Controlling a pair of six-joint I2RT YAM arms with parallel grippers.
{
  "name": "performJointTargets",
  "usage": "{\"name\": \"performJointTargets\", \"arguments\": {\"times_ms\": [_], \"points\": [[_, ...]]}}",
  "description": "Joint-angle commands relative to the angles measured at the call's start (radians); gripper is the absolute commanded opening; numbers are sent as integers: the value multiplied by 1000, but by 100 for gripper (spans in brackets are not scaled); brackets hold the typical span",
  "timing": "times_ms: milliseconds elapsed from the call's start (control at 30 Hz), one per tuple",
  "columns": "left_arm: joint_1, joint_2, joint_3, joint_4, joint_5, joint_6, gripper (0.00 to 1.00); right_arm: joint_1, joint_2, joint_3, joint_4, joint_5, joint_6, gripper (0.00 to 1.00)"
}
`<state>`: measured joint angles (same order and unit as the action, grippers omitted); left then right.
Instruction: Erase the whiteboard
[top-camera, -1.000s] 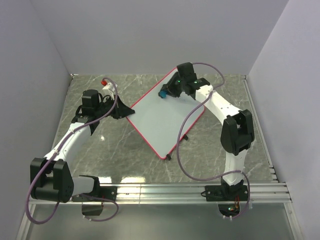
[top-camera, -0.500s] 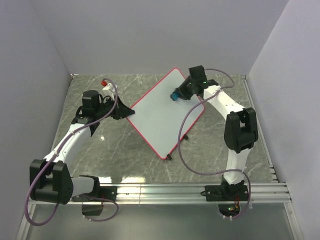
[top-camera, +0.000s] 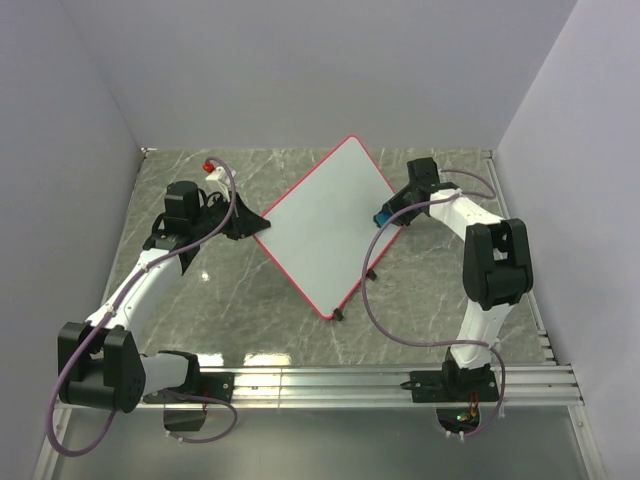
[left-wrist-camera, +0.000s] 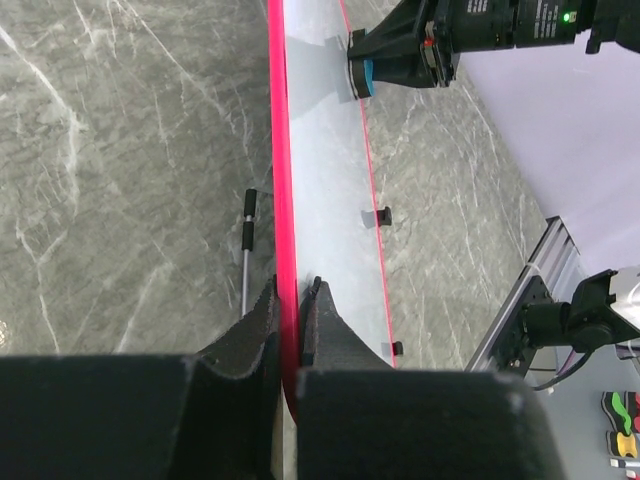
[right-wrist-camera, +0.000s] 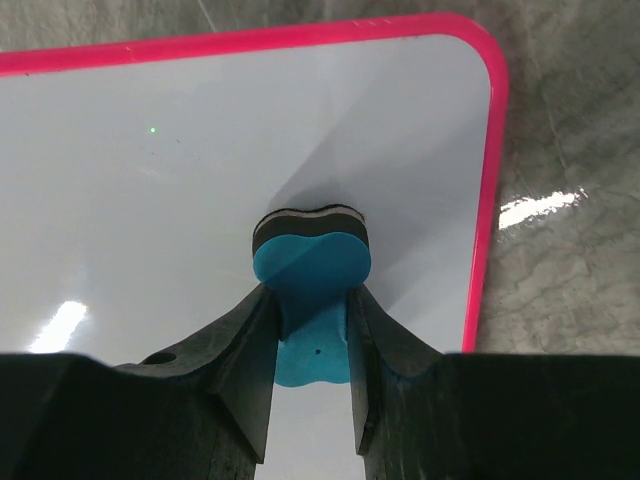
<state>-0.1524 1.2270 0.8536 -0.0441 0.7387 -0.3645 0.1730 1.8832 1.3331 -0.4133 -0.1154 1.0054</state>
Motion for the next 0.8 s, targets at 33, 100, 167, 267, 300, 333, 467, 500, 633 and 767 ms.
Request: {"name": "performJointTargets", "arguments": {"times_ms": [33, 100, 167, 267, 300, 333, 467, 500, 633, 767], "points": [[-49, 5, -24, 10, 97, 180, 0, 36, -18, -57, 11, -24, -14, 0], [-49, 6, -22, 10, 100, 179, 0, 36, -16, -42, 22, -35, -14, 0], [-50, 6, -22, 10, 100, 179, 0, 39, -10, -2, 34, -64, -4, 0], [-50, 5, -24, 12, 96, 179, 0, 43, 5, 70, 65, -116, 25, 0], [-52, 3, -25, 12, 91, 180, 0, 46, 13, 92, 71, -131, 39, 0], [-52, 5, -27, 10, 88, 180, 0, 48, 30, 139, 73, -144, 67, 0], [-52, 6, -27, 12, 87, 182, 0, 79, 85, 282, 64, -179, 110, 0], [-50, 11, -27, 9, 87, 187, 0, 95, 99, 316, 51, -184, 116, 0], [-52, 11, -16, -3, 80, 191, 0, 123, 166, 457, 18, -188, 114, 0], [-52, 3, -14, -13, 73, 199, 0, 115, 140, 425, 4, -170, 98, 0]]}}
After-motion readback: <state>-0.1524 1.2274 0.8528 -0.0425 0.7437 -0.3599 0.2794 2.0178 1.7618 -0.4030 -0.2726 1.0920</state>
